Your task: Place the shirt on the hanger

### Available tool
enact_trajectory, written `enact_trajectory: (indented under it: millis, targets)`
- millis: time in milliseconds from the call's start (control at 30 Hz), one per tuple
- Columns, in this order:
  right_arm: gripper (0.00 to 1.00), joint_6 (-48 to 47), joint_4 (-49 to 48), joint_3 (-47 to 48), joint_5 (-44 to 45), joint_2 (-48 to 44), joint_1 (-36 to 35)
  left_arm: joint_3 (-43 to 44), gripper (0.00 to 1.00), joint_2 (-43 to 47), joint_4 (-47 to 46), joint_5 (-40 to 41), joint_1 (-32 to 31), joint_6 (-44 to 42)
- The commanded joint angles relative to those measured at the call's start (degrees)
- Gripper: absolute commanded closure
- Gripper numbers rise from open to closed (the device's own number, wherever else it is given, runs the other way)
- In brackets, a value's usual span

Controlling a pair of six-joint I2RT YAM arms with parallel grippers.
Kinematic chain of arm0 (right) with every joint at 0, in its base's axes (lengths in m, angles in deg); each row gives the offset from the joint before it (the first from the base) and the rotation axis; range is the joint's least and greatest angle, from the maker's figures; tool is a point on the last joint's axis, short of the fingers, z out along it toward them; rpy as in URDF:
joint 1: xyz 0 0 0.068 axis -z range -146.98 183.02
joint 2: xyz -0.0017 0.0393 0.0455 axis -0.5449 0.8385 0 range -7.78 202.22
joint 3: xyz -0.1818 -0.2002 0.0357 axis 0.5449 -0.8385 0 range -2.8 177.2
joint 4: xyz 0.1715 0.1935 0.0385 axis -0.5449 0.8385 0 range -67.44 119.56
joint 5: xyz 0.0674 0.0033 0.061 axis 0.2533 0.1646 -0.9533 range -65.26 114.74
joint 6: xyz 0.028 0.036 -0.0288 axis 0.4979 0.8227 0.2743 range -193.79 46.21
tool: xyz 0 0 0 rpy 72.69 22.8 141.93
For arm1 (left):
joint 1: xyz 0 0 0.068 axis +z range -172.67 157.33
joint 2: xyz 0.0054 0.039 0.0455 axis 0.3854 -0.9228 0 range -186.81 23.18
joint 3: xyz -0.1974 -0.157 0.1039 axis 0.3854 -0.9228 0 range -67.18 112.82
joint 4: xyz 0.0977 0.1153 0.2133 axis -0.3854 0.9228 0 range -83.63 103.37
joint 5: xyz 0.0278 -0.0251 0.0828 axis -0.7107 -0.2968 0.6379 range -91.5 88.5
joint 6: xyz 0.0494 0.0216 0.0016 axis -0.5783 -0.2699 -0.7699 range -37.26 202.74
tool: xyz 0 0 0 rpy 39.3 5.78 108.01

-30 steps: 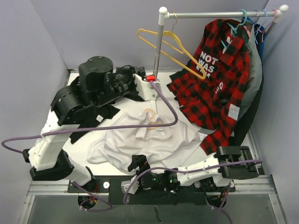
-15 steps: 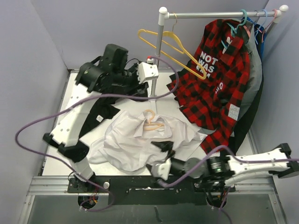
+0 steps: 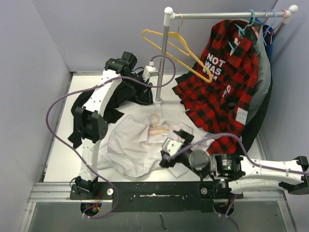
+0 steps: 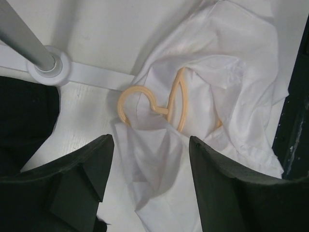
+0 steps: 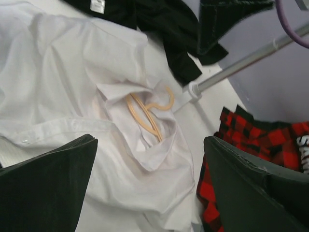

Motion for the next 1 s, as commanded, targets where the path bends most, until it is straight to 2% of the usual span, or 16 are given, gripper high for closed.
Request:
enact_trajectory:
  millis: [0,67,133,267,433,633,967]
  targets:
    - [0.02,8.1,-1.23,-1.35,-15.0,-1.83,12.82,-8.6,0.38,-1.11,-16.0,-2.59,0.1,-3.64]
    - [0.02,9.53,-2.91,-1.81,-23.42,-0.97,19.98,-16.06,0.37,1.01,-25.07,-2.47,-0.6,-4.47]
    - [0.02,10.57,-3.81,-1.56,-29.9,0.96,26.57,-19.64,0.36,0.99,-28.86,-0.07,-2.04,-5.89]
    - [0.02,12.48,-7.2,-0.83,-37.3,5.9,36.32,-16.74,0.38,-4.03,-28.27,2.73,-2.96,-7.01]
    - [0.02,13.92,-15.9,-3.75,-39.33,7.51,40.08,-18.98,0.4,-6.32,-34.02,7.3,-3.13,-7.45]
    - [0.02,14.83,-16.05,-4.8,-39.15,7.96,41.5,-17.63,0.46,-10.12,-32.44,7.63,-3.14,-8.72]
    - [0.02,15.51,-14.92,-6.19,-39.79,6.68,45.19,-19.49,0.46,-10.01,-30.75,4.72,-3.9,-10.57]
